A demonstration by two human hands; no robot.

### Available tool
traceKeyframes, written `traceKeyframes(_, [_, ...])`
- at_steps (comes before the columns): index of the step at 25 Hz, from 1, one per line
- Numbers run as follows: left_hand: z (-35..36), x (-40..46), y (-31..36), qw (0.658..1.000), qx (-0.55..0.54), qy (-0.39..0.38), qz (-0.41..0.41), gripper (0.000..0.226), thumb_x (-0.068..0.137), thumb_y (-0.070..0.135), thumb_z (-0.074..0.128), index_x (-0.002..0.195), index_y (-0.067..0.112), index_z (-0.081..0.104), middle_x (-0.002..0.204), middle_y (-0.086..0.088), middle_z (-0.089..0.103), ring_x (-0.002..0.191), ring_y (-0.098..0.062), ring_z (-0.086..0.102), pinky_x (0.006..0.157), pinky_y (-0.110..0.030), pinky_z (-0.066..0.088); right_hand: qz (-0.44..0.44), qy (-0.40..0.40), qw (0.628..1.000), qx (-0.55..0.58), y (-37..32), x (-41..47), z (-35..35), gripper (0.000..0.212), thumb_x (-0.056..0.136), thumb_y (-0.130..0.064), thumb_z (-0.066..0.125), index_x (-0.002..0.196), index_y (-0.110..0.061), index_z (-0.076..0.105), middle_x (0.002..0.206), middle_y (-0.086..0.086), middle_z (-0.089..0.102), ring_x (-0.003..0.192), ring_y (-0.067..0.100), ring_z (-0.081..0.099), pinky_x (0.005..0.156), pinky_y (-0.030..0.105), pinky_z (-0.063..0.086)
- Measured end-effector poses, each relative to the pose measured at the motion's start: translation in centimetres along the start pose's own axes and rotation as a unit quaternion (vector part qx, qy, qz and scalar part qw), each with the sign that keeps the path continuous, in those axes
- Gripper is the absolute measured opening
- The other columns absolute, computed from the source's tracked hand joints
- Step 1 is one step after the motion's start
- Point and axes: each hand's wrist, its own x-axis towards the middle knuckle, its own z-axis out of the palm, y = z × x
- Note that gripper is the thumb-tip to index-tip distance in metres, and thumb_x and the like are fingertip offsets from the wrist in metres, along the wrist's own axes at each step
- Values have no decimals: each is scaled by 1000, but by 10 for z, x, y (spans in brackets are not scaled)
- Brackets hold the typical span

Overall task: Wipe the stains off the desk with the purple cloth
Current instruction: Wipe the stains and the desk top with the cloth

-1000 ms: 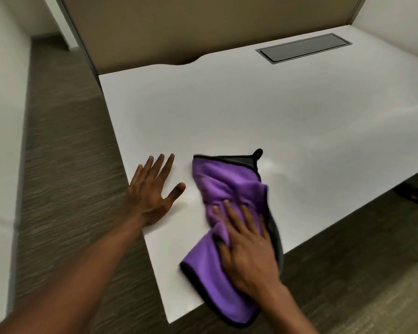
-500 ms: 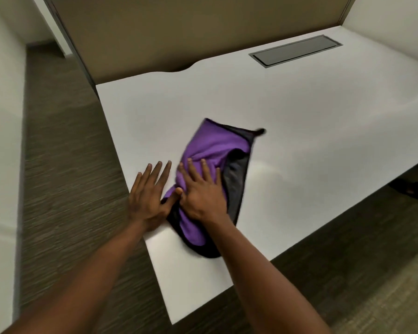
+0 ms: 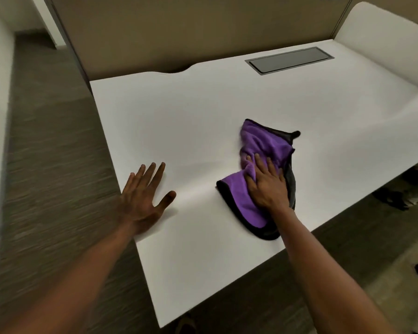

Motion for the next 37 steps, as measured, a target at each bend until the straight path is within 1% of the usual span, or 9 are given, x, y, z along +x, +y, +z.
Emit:
traceKeyframes(6, [1, 1, -1, 1000, -4, 0, 1, 87, 88, 85, 4, 161, 40, 1, 171, 5, 8, 159, -18, 2, 129, -45, 7, -24, -20, 999, -20, 35, -114, 6, 59, 99, -65, 7, 156, -54, -2, 169, -21, -8, 157, 11, -13, 126, 53, -7])
traceKeyframes(10, [0, 1, 0, 1000, -13, 7, 3, 85, 89, 84, 8, 162, 39, 3, 171, 4, 10, 159, -19, 4, 128, -47, 8, 51, -8, 997, -48, 63, -49, -10, 69, 91, -70, 3, 156, -49, -6, 171, -12, -1, 158, 20, -3, 123, 66, -3])
traceKeyframes(13, [0, 0, 0, 1000, -7, 7, 5, 85, 90, 84, 8, 162, 38, 2, 171, 4, 10, 159, -19, 4, 128, -47, 8, 79, 6, 996, -38, 27, -6, 0, 65, 101, -63, 14, 161, -43, 0, 172, -10, -3, 159, 26, -4, 121, 70, -1])
traceKeyframes(19, [7, 2, -6, 999, -14, 38, 17, 85, 92, 81, 15, 162, 33, 18, 168, -1, 25, 156, -25, 19, 126, -50, 17, -157, -39, 986, -40, -134, -31, 55, 65, 98, -56, 24, 161, -38, 21, 172, -7, 12, 159, 30, 1, 121, 70, 4])
traceKeyframes(22, [9, 4, -8, 999, -5, 40, 27, 84, 93, 80, 15, 162, 32, 20, 167, -3, 28, 155, -28, 23, 125, -51, 19, -223, -76, 972, -18, -127, -22, 43, 59, 105, -54, 30, 161, -44, 15, 171, -15, 8, 159, 21, -1, 125, 55, -2])
traceKeyframes(27, [8, 1, -6, 1000, -11, 19, 9, 84, 90, 82, 10, 162, 39, 5, 170, 3, 14, 158, -20, 7, 128, -46, 7, -15, 1, 1000, -25, 17, 21, 2, 68, 97, -62, 11, 160, -40, 23, 169, -9, 22, 155, 28, 20, 127, 49, 9])
traceKeyframes(31, [6, 3, -5, 1000, -1, 8, 7, 84, 89, 83, 8, 161, 40, 2, 170, 3, 11, 158, -20, 5, 128, -46, 6, 110, 33, 993, -14, 79, 11, -18, 74, 96, -63, 9, 163, -33, 16, 172, -5, 12, 158, 26, 6, 126, 56, 5])
traceKeyframes(33, [7, 1, -4, 1000, 4, 8, 5, 84, 89, 83, 8, 161, 39, 2, 171, 4, 10, 158, -20, 5, 128, -46, 8, 108, 34, 994, -10, 60, -21, -5, 70, 97, -68, 4, 162, -42, 9, 172, -10, 2, 159, 26, -5, 127, 57, 0])
traceKeyframes(37, [6, 2, -3, 1000, 1, 15, 6, 84, 91, 82, 11, 162, 38, 5, 171, 4, 12, 158, -20, 6, 128, -47, 10, -31, 2, 999, -19, -15, -106, 22, 58, 103, -63, 9, 158, -51, -3, 170, -17, -9, 157, 19, -17, 126, 53, -9])
